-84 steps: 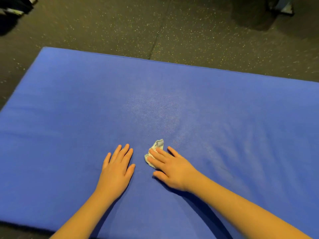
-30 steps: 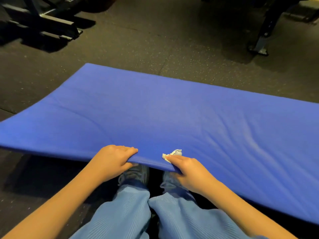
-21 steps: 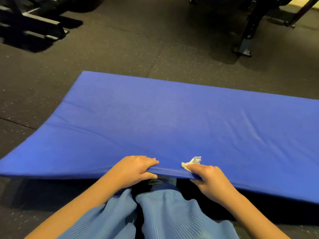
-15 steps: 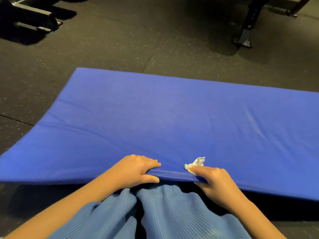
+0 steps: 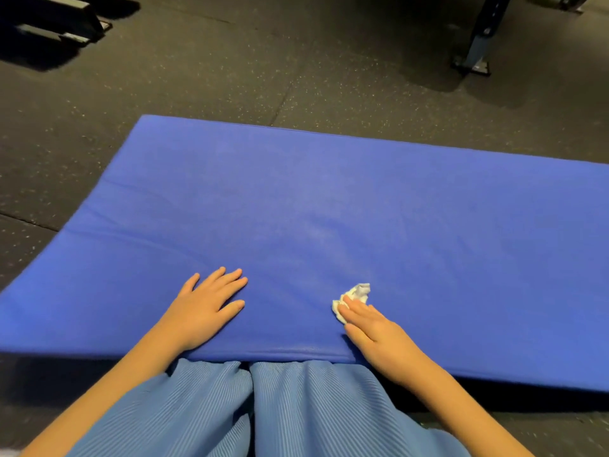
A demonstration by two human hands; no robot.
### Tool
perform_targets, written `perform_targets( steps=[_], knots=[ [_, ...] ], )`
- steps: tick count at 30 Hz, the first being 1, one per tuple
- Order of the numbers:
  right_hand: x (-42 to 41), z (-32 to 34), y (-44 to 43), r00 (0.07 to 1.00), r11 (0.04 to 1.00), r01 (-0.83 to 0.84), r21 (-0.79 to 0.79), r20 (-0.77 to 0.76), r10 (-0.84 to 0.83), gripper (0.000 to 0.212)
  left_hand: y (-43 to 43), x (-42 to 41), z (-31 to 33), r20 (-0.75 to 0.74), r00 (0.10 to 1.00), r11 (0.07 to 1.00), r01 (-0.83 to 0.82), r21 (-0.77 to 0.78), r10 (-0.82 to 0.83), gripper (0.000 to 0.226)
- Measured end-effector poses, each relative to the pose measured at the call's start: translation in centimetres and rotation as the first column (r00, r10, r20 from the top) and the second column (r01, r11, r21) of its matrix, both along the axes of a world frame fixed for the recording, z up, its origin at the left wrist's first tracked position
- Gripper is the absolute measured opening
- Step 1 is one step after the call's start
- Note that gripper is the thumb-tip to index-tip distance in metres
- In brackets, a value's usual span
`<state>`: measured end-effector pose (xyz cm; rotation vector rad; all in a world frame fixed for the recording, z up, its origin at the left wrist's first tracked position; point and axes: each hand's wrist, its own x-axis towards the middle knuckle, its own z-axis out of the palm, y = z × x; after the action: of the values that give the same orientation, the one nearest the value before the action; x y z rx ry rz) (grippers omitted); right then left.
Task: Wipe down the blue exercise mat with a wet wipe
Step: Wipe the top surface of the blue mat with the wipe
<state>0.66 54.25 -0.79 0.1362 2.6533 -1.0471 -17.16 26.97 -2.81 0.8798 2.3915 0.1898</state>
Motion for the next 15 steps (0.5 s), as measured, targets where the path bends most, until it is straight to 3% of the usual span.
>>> perform_targets(
  steps=[8, 11, 13, 15],
  knots=[
    [-3.0, 0.7, -2.4, 0.944, 0.945, -0.326, 0.024, 0.060, 0.324, 0.048, 0.1, 0.4, -0.5, -0.050, 0.998, 0.999, -0.027, 0.031, 0.029, 0.091],
    [-5.3, -1.4, -0.8, 0.961, 0.938, -0.272, 0.216, 0.111, 0.253, 0.059, 0.1, 0.5, -0.6, -0.056, 0.998, 1.000, -0.024, 0.018, 0.025, 0.091],
    [-7.3, -2.5, -1.4, 0.985, 0.964, -0.138, 0.226, 0.134, 0.110, 0.059, 0.1, 0.5, -0.7, -0.068, 0.997, 1.000, -0.021, 0.018, 0.022, 0.091],
    [-7.8, -2.6, -2.8, 0.990, 0.973, -0.136, 0.186, 0.061, 0.127, 0.068, 0.1, 0.7, -0.7, -0.083, 0.996, 1.000, -0.022, 0.016, 0.023, 0.091]
  ],
)
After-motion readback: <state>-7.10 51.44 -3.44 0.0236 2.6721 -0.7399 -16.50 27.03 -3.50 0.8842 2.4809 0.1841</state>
